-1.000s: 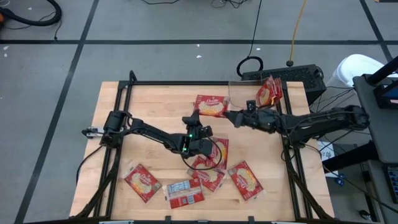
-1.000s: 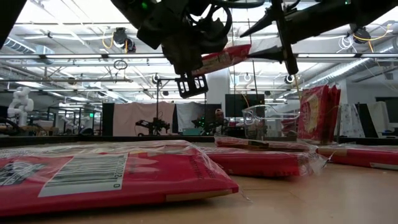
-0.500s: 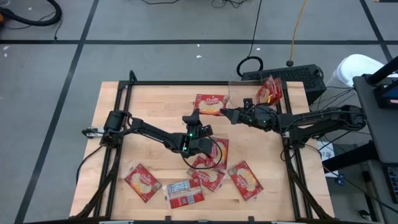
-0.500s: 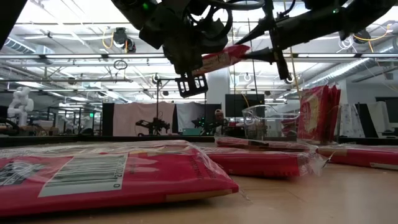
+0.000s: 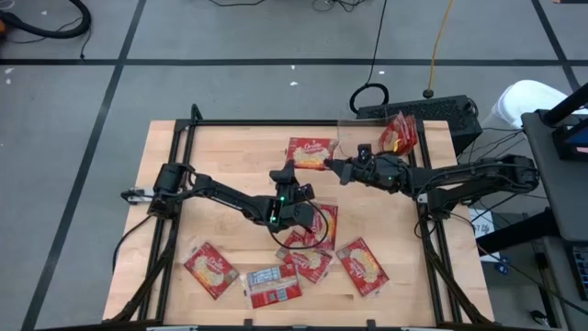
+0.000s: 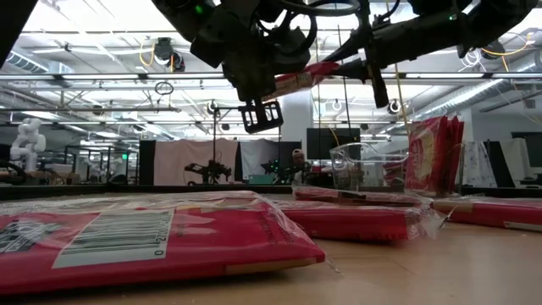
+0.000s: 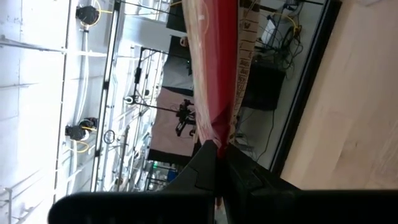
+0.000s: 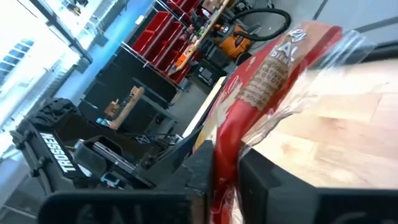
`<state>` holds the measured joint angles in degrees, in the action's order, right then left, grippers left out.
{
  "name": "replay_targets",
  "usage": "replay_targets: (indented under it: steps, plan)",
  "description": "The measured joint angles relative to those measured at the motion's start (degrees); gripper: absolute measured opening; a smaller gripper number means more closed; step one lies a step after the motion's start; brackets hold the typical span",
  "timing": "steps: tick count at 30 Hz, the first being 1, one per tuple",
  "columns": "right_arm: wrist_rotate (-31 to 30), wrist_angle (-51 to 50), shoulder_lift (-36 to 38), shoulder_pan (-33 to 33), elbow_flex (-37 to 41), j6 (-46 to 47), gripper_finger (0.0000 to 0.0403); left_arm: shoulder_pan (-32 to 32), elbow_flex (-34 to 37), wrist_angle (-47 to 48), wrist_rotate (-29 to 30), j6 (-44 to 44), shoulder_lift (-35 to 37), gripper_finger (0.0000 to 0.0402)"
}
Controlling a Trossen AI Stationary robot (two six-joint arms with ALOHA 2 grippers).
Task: Sort popcorn bags into baskets
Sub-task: Put the red popcorn bag into the transparent bin
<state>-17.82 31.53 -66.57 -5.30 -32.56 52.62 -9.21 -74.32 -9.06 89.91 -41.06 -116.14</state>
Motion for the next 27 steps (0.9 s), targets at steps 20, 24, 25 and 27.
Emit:
replay_targets:
  steps: [20, 24, 25, 27]
  plan:
    - [-7.99, -8.06, 7.95, 0.50, 0.00, -18.70, 0.0000, -6.67, 0.00, -0.51, -2.71, 12.37, 0.49, 0.0266]
    - [-10.76, -16.48, 12.80, 1.07, -1.10, -19.94, 0.0000, -9.18, -0.03, -0.05, -3.28, 16.33, 1.77, 0.0260]
    - [-11.02, -18.96, 13.84, 1.28, -1.79, -20.56, 0.0000, -9.58, -0.04, 0.19, -4.20, 17.20, 2.19, 0.0253]
    - [-12.34, -24.57, 15.87, 1.71, -3.64, -21.01, 0.0000, -10.13, -0.02, 0.21, -6.21, 18.84, 3.35, 0.0239]
